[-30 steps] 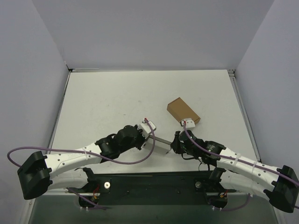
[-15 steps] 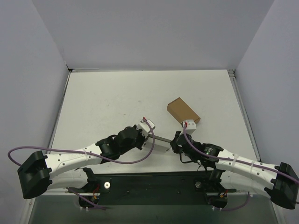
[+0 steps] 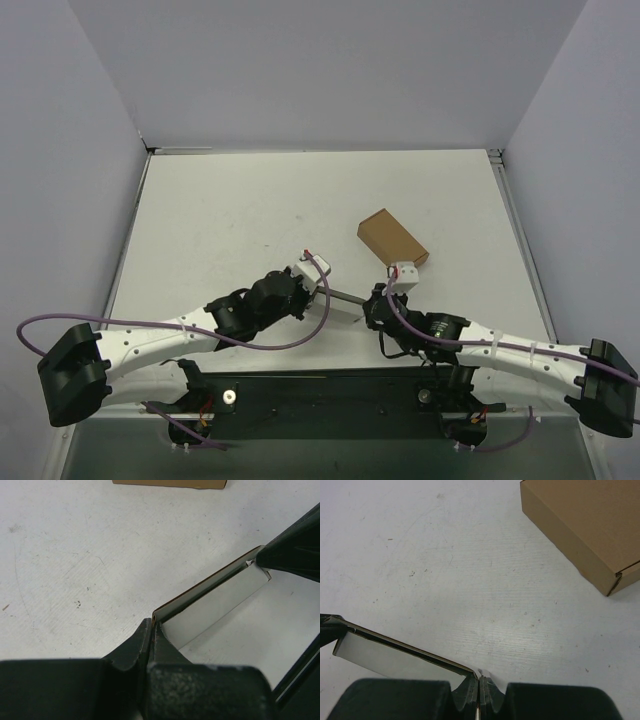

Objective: Fold the paper box

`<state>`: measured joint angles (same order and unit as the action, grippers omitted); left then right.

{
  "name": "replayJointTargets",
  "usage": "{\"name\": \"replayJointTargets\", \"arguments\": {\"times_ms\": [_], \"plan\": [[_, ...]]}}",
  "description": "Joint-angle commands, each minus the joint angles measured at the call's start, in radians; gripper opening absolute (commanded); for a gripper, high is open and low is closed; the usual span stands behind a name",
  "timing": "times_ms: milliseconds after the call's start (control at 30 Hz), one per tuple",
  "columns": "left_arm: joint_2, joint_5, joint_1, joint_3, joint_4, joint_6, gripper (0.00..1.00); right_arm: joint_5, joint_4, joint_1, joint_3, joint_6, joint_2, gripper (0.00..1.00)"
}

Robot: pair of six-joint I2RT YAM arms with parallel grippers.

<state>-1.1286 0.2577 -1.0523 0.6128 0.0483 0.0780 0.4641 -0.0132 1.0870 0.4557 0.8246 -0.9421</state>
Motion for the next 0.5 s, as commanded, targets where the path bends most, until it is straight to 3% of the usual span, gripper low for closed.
{"name": "replayJointTargets", "arguments": {"times_ms": [0,467], "plan": [[-0.005,0.0,-0.003,0.007,0.005,0.032,0.0,0.108,-0.011,0.04,-0.037,0.05,-0.014,0.0],[-0.062,-0.014,0.006,0.05,-0.047,0.094,0.0,0.281,-0.09,0.172,-0.008,0.168,-0.138,0.0]]}}
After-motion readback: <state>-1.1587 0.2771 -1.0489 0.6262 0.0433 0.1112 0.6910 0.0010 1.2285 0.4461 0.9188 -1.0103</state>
